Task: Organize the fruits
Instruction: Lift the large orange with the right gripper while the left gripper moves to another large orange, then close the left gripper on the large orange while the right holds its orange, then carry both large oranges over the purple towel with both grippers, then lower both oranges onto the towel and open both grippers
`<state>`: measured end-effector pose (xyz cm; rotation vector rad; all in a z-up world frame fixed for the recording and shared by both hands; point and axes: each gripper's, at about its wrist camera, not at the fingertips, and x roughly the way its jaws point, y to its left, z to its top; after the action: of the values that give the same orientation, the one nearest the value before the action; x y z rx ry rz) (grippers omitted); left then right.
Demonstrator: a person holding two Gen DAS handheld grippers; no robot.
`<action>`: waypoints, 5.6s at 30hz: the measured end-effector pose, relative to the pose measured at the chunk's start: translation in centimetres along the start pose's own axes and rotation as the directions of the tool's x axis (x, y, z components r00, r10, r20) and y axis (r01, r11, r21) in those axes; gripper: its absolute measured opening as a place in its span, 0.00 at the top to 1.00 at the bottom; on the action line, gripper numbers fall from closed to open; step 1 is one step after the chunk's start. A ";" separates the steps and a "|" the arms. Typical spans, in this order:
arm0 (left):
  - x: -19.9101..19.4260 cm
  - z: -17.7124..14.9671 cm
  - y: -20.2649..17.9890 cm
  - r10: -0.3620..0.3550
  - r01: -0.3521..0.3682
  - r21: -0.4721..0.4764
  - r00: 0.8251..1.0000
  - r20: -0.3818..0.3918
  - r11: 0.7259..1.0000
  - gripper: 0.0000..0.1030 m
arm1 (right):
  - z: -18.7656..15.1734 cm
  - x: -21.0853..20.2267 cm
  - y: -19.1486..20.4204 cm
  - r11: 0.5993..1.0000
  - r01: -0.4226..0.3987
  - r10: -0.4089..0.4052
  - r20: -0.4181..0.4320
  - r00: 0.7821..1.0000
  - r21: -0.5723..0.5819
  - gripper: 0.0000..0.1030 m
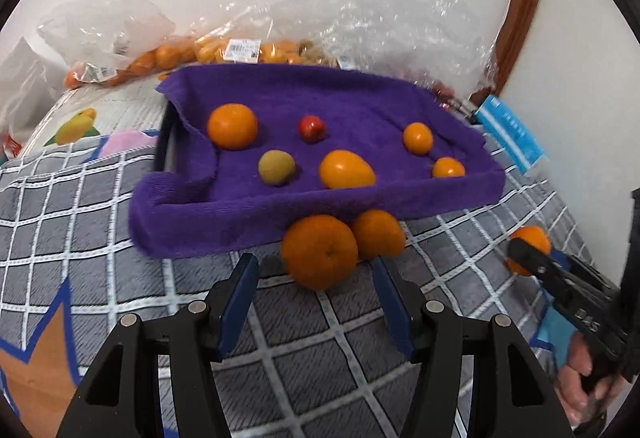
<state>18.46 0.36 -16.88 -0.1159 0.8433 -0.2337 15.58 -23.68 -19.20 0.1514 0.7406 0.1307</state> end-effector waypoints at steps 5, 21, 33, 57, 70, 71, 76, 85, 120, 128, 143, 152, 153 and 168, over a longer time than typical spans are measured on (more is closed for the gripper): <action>1.4 0.3 -0.1 0.014 -0.014 -0.003 1.000 -0.019 1.000 0.45 | 0.0 0.1 0.2 1.000 -0.002 0.002 -0.006 1.000 -0.008 0.61; -0.5 -0.2 1.5 -0.073 0.080 -0.085 0.994 0.083 0.993 0.61 | 0.0 0.3 0.1 1.000 -0.012 0.012 -0.009 1.000 0.001 0.61; -2.9 -0.4 1.5 -0.006 0.023 -0.080 0.981 0.196 0.997 0.61 | 0.0 0.0 0.2 1.000 -0.013 0.013 -0.004 1.000 -0.005 0.61; -4.1 -0.2 2.6 -0.009 0.047 -0.145 0.968 0.252 0.988 0.61 | 0.2 -1.0 -0.1 0.999 -0.034 0.034 0.040 0.999 0.007 0.61; -4.9 -0.1 3.3 -0.016 0.071 -0.189 0.960 0.279 0.979 0.61 | 0.3 -1.0 -0.4 0.998 -0.054 0.053 0.039 0.998 0.023 0.61; -4.9 -0.1 3.4 -0.016 0.072 -0.191 0.960 0.280 0.979 0.61 | 0.3 -1.0 -0.4 0.999 -0.050 0.049 0.039 0.998 0.022 0.61; -5.2 -0.1 3.5 -0.008 0.069 -0.200 0.957 0.289 0.977 0.61 | 0.4 -1.0 -0.1 1.000 -0.025 0.025 0.037 0.999 0.011 0.61; -5.6 -0.1 3.7 -0.002 0.071 -0.214 0.952 0.307 0.974 0.61 | 1.2 -2.0 0.3 1.000 -0.015 0.015 0.023 1.000 -0.010 0.61; -11.3 3.2 4.2 0.036 0.024 -0.207 0.959 0.280 0.978 0.61 | 6.9 -5.1 3.2 0.997 -0.068 0.074 0.128 0.989 -0.046 0.61; -11.3 3.8 3.7 0.083 -0.032 -0.184 0.958 0.276 0.982 0.61 | 7.4 -5.2 2.6 0.998 -0.053 0.057 0.137 0.989 -0.027 0.61; -9.5 4.4 3.2 0.089 -0.048 -0.169 0.965 0.247 0.985 0.61 | 8.2 -4.8 2.2 0.998 -0.047 0.052 0.146 0.988 -0.034 0.61; -7.7 6.2 4.2 0.094 -0.055 -0.187 0.974 0.206 0.981 0.61 | 9.7 -3.8 2.3 0.997 -0.062 0.069 0.167 0.984 -0.042 0.61; -7.7 6.5 4.3 0.098 -0.059 -0.182 0.972 0.213 0.981 0.61 | 9.8 -3.7 2.3 0.997 -0.061 0.067 0.168 0.983 -0.042 0.61; -3.7 9.0 6.6 0.070 -0.025 -0.244 0.982 0.177 0.969 0.61 | 12.3 -0.4 1.1 0.996 -0.064 0.073 0.175 0.982 -0.060 0.61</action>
<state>23.92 7.80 -9.52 -0.3399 0.6859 -0.0720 23.57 -23.82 -9.84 0.1349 0.5545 0.2001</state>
